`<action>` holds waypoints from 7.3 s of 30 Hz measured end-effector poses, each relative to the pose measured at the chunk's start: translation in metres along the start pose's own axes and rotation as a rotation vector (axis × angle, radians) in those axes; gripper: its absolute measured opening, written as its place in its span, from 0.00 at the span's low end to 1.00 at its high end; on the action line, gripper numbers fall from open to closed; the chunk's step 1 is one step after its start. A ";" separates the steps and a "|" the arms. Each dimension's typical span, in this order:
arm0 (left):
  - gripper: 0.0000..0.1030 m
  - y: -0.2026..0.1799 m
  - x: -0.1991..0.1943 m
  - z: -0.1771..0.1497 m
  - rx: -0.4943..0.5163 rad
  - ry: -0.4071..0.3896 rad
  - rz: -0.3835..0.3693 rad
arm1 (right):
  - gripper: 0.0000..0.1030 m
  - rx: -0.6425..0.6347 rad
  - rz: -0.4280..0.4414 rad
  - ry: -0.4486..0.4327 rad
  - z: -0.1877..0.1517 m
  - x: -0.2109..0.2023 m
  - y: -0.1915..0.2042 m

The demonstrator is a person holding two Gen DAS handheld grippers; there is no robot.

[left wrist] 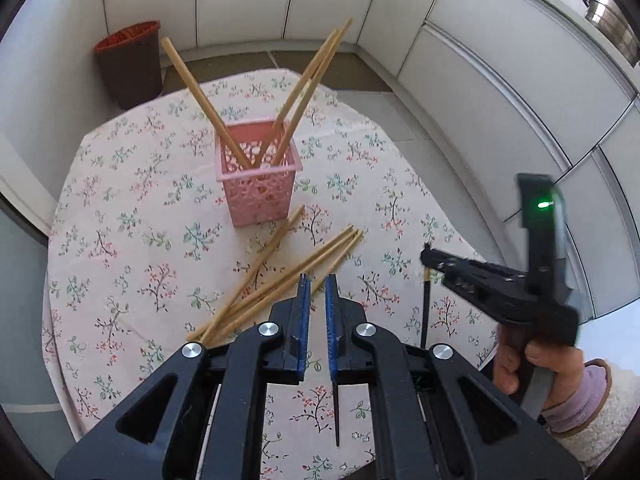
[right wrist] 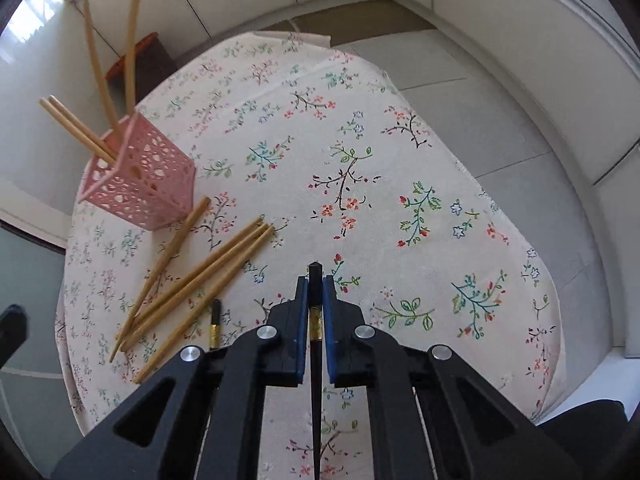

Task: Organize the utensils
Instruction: 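Lift both black chopsticks and carry them over the pink basket, then open the left tool then the right tool to drop the black chopsticks in, then move both open tools down to the remaining wooden chopsticks, then close the right tool on a wooden chopstick while the left tool grasps another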

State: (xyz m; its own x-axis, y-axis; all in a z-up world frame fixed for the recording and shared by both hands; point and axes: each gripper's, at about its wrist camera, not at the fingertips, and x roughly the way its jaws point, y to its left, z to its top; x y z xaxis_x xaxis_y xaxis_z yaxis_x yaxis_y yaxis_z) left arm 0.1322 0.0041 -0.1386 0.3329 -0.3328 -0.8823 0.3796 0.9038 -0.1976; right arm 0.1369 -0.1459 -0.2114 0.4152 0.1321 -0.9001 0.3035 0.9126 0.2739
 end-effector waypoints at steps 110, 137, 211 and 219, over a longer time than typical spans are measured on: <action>0.54 0.064 -0.118 0.066 -0.270 -0.512 0.150 | 0.35 -0.333 0.120 -0.513 0.087 -0.138 0.142; 0.91 0.011 -0.100 0.015 -0.145 -0.416 0.176 | 0.92 -0.253 0.015 -0.557 0.010 -0.159 0.068; 0.08 -0.064 0.170 0.017 0.364 0.340 0.079 | 0.93 0.314 0.056 0.017 -0.033 -0.023 -0.118; 0.04 -0.044 0.091 -0.012 0.282 0.204 0.059 | 0.92 0.260 0.124 0.145 0.003 0.012 -0.044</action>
State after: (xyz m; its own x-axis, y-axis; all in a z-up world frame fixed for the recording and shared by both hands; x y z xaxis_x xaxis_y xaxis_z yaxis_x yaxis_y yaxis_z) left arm 0.1351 -0.0630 -0.2148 0.1932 -0.1960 -0.9614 0.5980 0.8004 -0.0430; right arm 0.1307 -0.1853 -0.2333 0.3416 0.3072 -0.8882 0.4749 0.7591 0.4452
